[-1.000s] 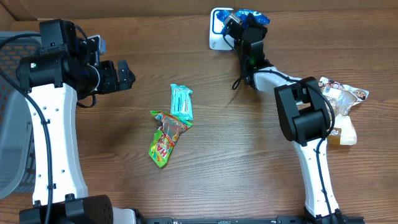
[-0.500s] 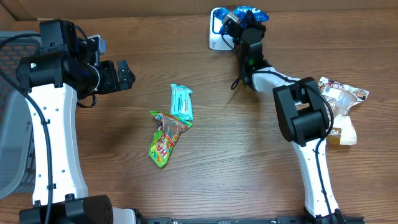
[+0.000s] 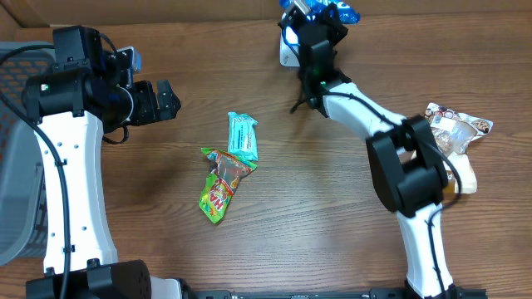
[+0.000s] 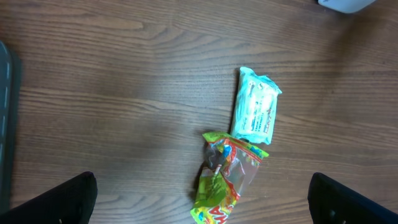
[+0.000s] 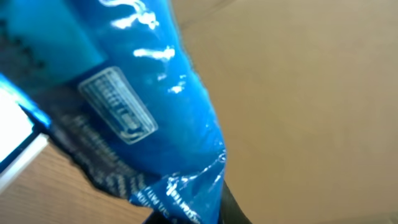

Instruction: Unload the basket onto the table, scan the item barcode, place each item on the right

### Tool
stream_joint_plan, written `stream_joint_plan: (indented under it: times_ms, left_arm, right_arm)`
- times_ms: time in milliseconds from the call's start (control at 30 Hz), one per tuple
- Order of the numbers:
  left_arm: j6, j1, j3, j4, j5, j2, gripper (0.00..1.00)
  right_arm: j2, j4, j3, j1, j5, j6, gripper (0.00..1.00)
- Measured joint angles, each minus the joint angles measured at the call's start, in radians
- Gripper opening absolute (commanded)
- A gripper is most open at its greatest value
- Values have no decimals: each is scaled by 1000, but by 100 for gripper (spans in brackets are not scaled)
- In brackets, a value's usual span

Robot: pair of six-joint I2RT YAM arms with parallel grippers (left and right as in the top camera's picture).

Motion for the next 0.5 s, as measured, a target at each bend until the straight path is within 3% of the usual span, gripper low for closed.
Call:
stream_joint_plan:
  times_ms: [167,267,400,500]
  left_arm:
    - [0,0,0,0,0,0,100]
    - [0,0,0,0,0,0,100]
    - [0,0,-1,0,0,0,100]
    - [0,0,-1,0,0,0,100]
  right_arm:
    - [-106,-311,17,101,183,209,4]
    - [-115,-590,26,166,223,404,4]
    - [-115,-917,16,235,98,635,4]
    - [-119,-1013,14,256,-47,802,4]
